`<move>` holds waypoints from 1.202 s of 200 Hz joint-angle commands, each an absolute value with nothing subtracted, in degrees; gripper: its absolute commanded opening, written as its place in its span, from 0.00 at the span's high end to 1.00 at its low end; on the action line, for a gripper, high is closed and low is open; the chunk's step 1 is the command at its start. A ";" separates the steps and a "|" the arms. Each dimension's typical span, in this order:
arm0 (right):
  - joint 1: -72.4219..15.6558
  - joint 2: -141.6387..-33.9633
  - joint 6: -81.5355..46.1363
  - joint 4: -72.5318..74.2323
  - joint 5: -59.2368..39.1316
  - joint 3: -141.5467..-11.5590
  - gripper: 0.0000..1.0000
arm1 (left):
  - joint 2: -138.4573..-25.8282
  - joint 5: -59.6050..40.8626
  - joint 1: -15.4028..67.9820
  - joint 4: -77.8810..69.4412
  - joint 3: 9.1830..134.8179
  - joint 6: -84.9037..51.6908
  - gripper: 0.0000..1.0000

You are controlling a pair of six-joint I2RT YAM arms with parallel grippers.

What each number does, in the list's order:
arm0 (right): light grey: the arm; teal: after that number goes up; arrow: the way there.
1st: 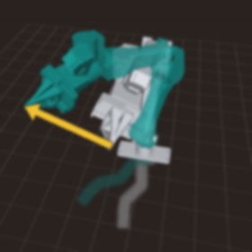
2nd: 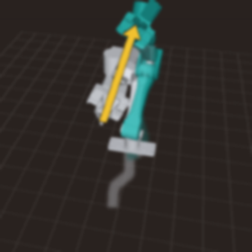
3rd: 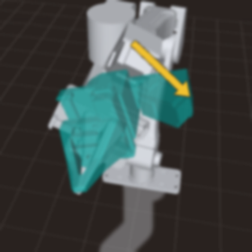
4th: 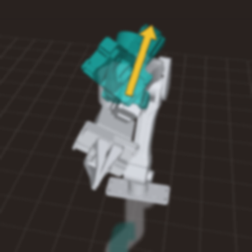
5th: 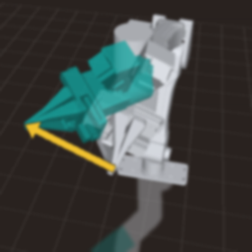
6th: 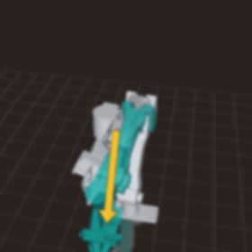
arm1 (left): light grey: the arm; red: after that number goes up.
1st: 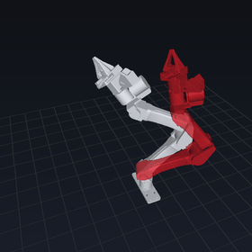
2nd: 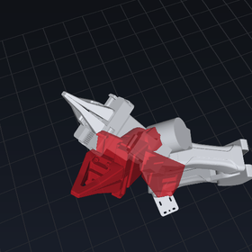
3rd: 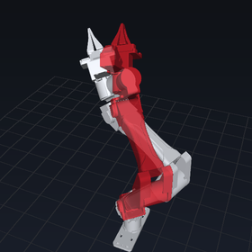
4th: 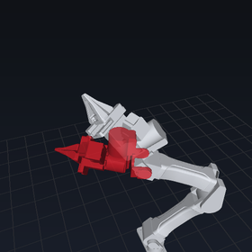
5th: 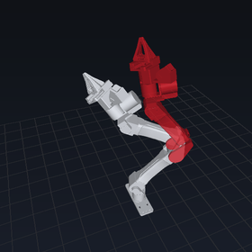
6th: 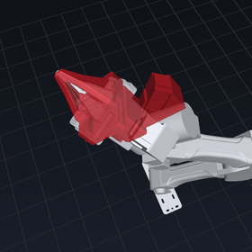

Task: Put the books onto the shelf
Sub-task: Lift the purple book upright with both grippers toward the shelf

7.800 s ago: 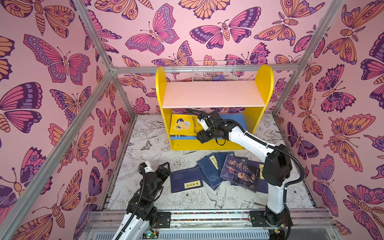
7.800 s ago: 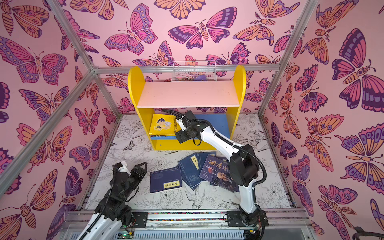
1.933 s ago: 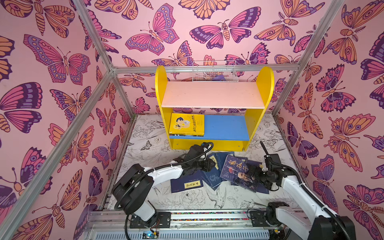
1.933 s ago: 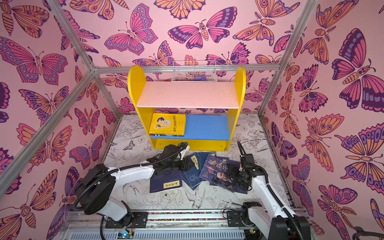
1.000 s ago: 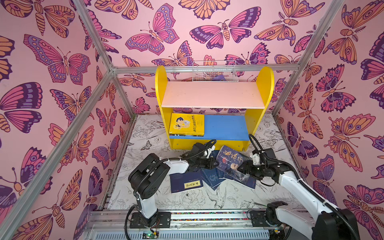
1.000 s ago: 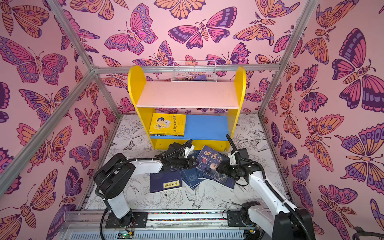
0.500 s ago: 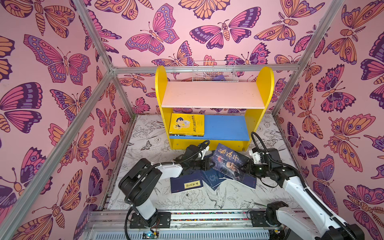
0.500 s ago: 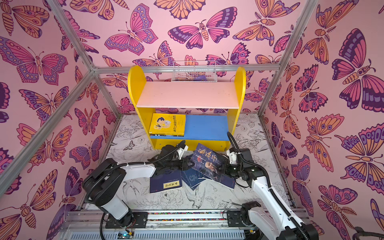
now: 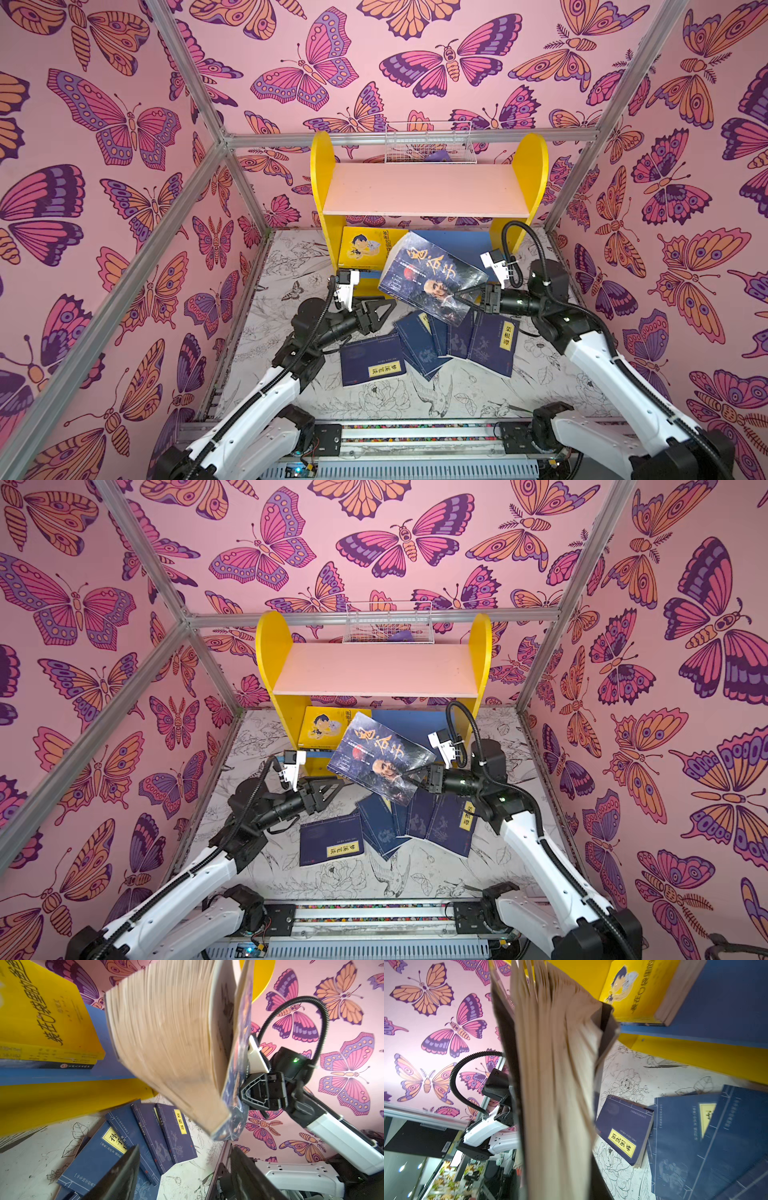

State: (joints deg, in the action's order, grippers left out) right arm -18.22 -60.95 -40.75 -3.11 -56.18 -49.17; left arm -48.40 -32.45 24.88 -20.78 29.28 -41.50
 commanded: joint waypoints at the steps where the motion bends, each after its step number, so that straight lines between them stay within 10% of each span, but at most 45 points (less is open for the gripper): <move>1: -21.33 -63.47 -40.43 3.34 -59.55 -52.84 1.00 | -46.06 -34.69 23.22 -22.63 26.00 -45.91 0.29; 46: -25.54 -67.43 -38.23 2.99 -60.00 -55.48 1.00 | -42.82 -35.12 22.68 -26.49 24.14 -48.56 0.31; 113: -26.81 -71.48 -32.63 -5.74 -57.75 -56.38 0.98 | -41.96 -33.99 22.50 -27.05 24.35 -48.91 0.92; 144: -26.57 -71.40 -31.30 -8.96 -50.62 -56.07 0.37 | -41.48 -31.21 22.49 -32.21 22.30 -51.74 1.00; 160: -25.53 -70.57 -33.01 -7.34 -47.21 -54.25 0.21 | -41.41 -29.53 22.46 -36.73 21.08 -54.25 1.00; 240: -23.22 -71.57 -58.02 32.29 -52.51 -41.32 0.21 | -43.99 -20.66 22.41 -54.52 19.42 -63.72 1.00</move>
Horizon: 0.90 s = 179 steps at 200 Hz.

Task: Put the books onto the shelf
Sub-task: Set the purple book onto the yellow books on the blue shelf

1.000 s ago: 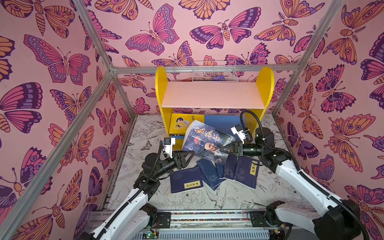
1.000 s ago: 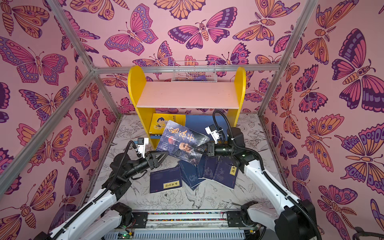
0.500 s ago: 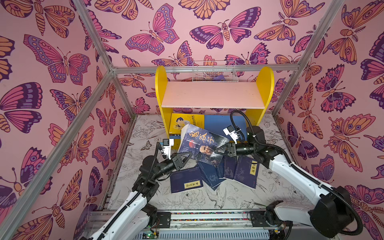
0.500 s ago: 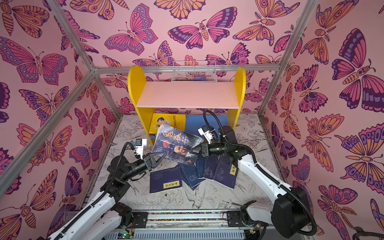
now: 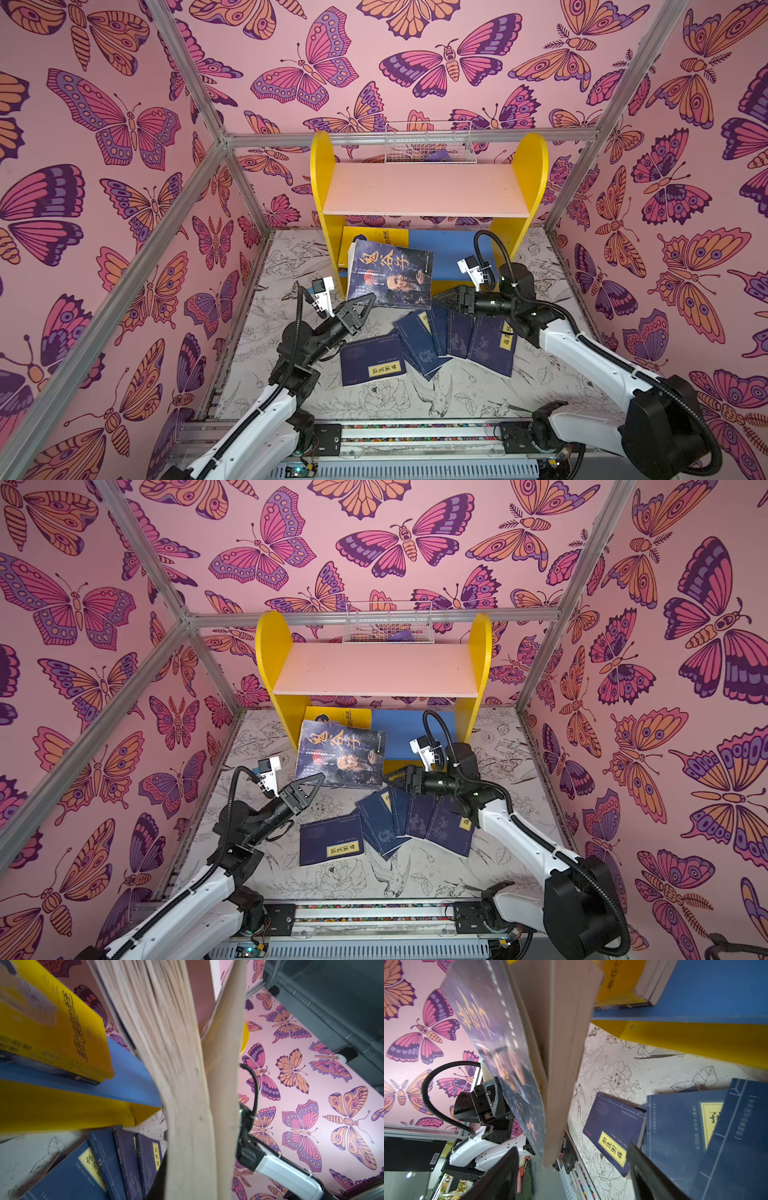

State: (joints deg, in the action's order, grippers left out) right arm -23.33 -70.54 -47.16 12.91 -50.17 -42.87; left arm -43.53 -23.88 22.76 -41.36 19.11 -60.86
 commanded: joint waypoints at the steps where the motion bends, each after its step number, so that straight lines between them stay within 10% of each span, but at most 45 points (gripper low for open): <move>1: -23.26 -71.65 -58.41 32.93 -52.53 -41.27 0.21 | -44.05 -20.66 22.41 -54.55 19.42 -63.72 1.00; 179: -27.51 -84.69 -75.63 64.01 -49.08 -45.14 0.64 | -51.67 -19.80 22.59 -63.11 17.37 -66.56 1.00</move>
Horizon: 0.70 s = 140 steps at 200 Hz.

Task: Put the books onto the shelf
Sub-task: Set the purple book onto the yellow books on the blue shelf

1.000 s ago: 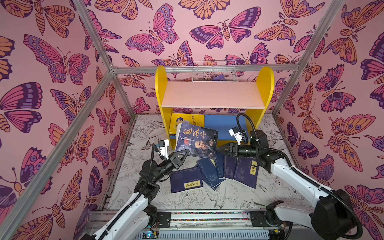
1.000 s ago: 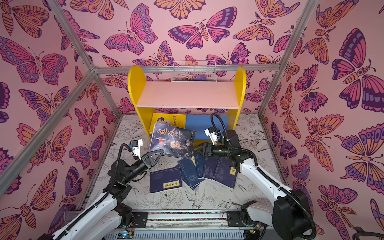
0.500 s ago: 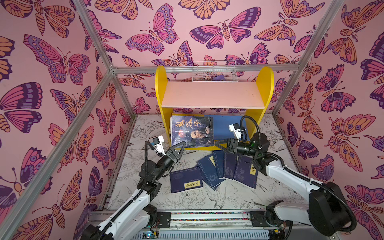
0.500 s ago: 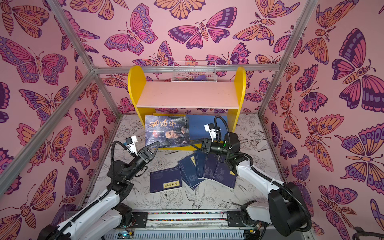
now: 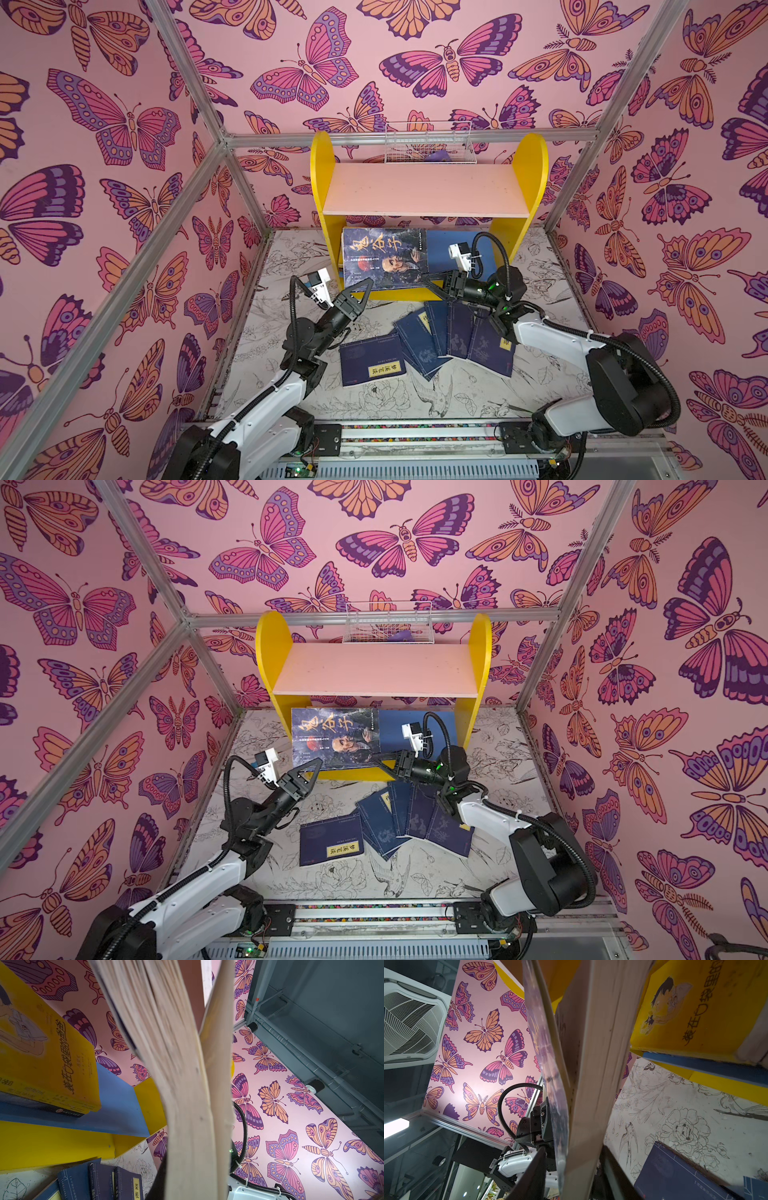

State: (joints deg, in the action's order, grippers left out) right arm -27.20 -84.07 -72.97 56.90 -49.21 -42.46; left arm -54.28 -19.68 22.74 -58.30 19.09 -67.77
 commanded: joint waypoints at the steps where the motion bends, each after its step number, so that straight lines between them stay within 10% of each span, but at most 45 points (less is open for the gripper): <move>1: -27.55 -84.75 -75.65 64.04 -49.10 -45.20 0.65 | -51.59 -19.79 22.59 -63.06 17.30 -66.54 1.00; 94: -30.07 -84.51 -72.33 59.71 -47.30 -47.20 1.00 | -52.34 -19.57 22.76 -58.60 17.89 -65.05 1.00; 118: -29.89 -84.47 -70.74 57.66 -45.04 -47.53 1.00 | -50.09 -17.21 22.76 -51.02 18.26 -64.09 0.59; 140: -29.48 -85.27 -70.82 57.36 -42.26 -48.14 1.00 | -45.35 -13.19 22.72 -41.61 18.28 -61.90 0.45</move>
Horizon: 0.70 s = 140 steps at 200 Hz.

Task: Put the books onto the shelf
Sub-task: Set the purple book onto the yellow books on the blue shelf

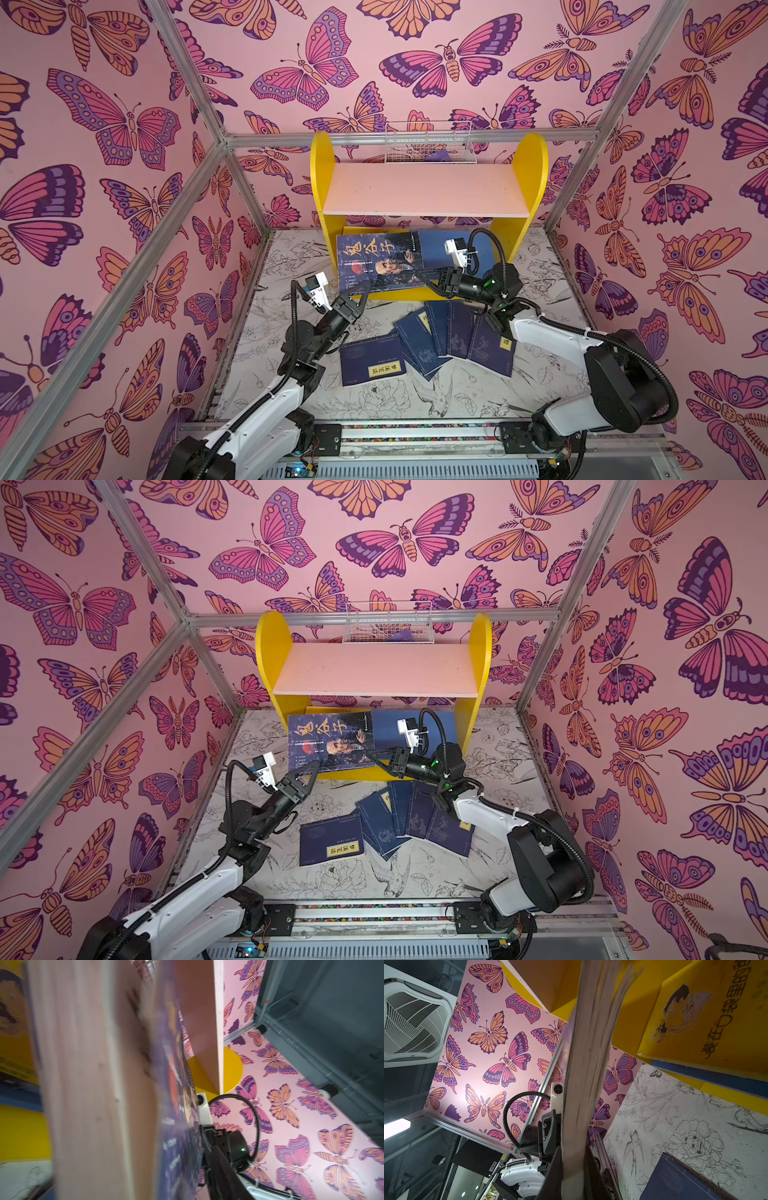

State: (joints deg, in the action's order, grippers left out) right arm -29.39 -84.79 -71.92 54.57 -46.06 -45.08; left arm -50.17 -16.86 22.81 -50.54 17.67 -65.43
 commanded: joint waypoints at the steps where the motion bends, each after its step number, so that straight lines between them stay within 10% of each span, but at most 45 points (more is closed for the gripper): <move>1: -29.46 -85.35 -70.92 57.47 -42.23 -48.24 1.00 | -45.13 -12.97 22.74 -40.58 18.28 -61.75 0.45; 140: -27.23 -97.04 -63.27 48.22 -37.22 -62.13 1.00 | -20.43 16.99 22.52 16.24 24.24 -55.58 0.41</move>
